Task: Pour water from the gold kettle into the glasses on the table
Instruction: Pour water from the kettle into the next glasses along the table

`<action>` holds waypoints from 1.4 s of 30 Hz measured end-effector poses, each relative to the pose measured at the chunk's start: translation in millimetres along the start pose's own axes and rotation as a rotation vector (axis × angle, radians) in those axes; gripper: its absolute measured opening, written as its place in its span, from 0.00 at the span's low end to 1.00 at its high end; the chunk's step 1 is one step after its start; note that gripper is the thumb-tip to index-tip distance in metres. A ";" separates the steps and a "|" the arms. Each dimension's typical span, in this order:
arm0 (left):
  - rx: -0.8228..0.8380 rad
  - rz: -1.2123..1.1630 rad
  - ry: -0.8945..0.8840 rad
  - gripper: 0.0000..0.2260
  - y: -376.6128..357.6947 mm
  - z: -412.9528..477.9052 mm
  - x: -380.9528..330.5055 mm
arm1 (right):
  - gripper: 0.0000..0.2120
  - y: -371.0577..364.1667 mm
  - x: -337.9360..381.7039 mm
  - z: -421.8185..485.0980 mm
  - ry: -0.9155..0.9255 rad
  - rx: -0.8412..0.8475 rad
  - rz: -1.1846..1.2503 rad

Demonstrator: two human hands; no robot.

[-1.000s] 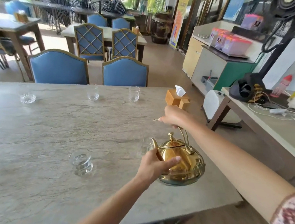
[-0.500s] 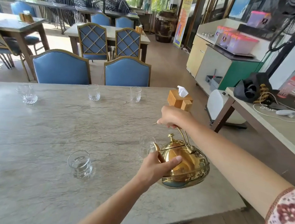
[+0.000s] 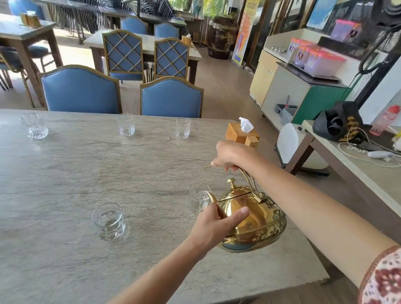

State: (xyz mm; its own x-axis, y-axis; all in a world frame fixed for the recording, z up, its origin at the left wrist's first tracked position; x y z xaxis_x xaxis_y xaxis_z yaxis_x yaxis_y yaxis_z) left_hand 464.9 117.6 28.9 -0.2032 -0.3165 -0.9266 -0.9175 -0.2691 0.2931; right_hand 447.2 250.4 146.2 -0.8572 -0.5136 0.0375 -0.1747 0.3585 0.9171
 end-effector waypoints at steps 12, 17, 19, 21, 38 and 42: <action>0.030 -0.057 -0.037 0.24 9.1 -4.0 2.8 | 0.19 1.5 9.8 -3.5 -0.053 0.025 -0.054; 0.056 -0.050 -0.040 0.29 11.8 -1.8 3.5 | 0.22 3.8 11.3 -3.1 -0.087 0.051 -0.060; 0.059 -0.053 -0.037 0.31 12.9 -1.1 2.5 | 0.22 4.9 11.0 -1.7 -0.095 0.047 -0.054; 0.065 -0.057 -0.039 0.32 13.7 -0.7 1.3 | 0.21 6.1 10.6 0.6 -0.098 0.038 -0.048; 0.089 -0.063 -0.043 0.23 16.6 6.0 3.4 | 0.22 5.9 12.1 9.4 -0.121 0.078 -0.077; 0.106 -0.087 -0.042 0.24 17.0 5.1 3.2 | 0.23 4.5 12.7 11.9 -0.114 0.092 -0.099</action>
State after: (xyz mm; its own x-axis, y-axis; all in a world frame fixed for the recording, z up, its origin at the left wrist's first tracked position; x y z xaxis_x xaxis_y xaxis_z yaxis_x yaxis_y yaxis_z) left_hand 446.9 116.6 29.7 -0.1334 -0.2571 -0.9571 -0.9627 -0.1958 0.1868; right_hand 429.7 254.8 146.0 -0.8821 -0.4599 -0.1016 -0.3004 0.3833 0.8734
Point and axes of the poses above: each hand's wrist, its own z-axis towards the middle knuckle, its own y-axis out of the back of the hand, x = y × z, the point moved 1 cm from there along z, towards the middle knuckle, and after that the axes turned 13 degrees about z, right-handed, at the moved point
